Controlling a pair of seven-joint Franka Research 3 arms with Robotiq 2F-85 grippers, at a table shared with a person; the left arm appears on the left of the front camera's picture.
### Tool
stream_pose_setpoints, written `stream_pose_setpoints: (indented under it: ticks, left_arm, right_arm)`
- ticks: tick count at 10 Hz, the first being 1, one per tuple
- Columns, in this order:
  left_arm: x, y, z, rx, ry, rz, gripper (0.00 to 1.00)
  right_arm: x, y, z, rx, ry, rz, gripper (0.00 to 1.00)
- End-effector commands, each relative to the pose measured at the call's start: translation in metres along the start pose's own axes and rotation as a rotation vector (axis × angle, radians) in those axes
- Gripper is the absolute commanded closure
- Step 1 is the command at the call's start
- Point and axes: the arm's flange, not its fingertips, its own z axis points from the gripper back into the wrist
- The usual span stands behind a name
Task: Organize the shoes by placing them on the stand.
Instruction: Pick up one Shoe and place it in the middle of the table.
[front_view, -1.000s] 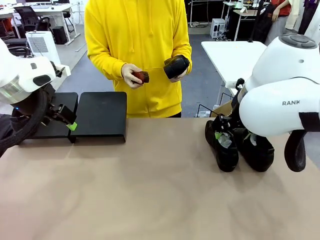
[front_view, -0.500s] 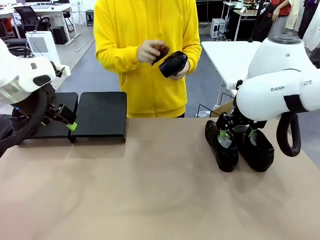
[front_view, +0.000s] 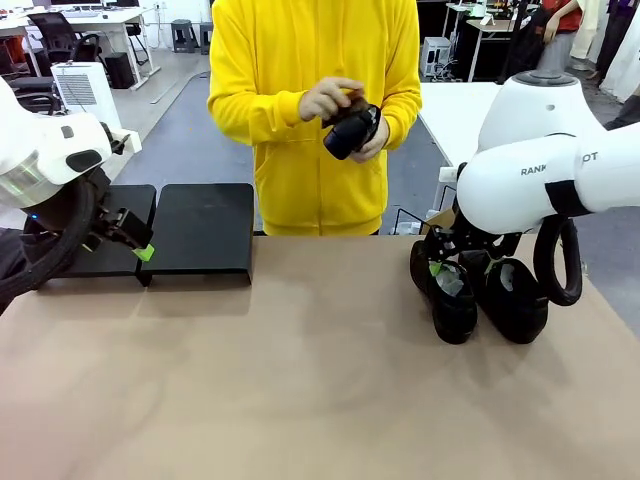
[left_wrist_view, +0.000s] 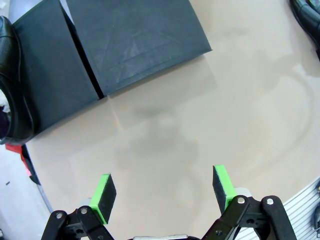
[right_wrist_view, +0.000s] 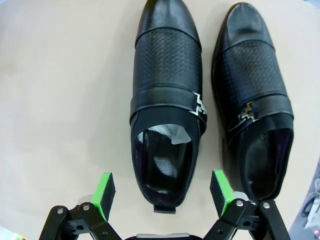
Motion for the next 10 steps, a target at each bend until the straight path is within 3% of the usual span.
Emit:
stream_pose_setpoints:
  ticks: [1, 10]
  left_arm:
    - [-0.001, 0.001, 0.0, -0.011, -0.012, 0.004, 0.0]
    - [-0.001, 0.001, 0.0, -0.011, -0.012, 0.004, 0.0]
  right_arm:
    - [0.005, 0.0, 0.003, -0.01, 0.009, 0.013, 0.0]
    - [0.009, 0.043, -0.009, 0.005, 0.035, 0.084, 0.0]
